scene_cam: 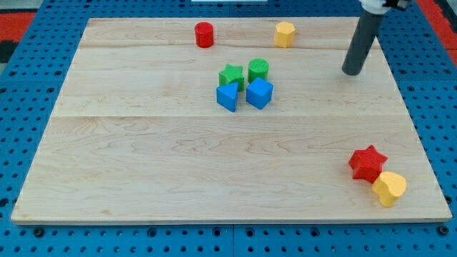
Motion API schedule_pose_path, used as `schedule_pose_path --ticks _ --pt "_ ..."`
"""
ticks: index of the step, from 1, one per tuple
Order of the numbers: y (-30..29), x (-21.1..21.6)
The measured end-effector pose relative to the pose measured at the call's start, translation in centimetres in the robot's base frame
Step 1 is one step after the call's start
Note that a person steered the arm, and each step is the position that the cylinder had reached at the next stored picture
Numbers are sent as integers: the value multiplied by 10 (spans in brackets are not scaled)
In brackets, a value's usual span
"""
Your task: Move the yellow hexagon along with red circle towards the top left
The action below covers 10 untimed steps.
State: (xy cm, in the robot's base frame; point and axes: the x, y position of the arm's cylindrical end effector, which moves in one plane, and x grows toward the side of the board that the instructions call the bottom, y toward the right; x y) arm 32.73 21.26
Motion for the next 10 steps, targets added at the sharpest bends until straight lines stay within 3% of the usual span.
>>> schedule_pose_path --ticks 2,3,4,10 --pt "-44 -80" --pt "-109 -92" --pt "-171 -92" --pt "-369 -92"
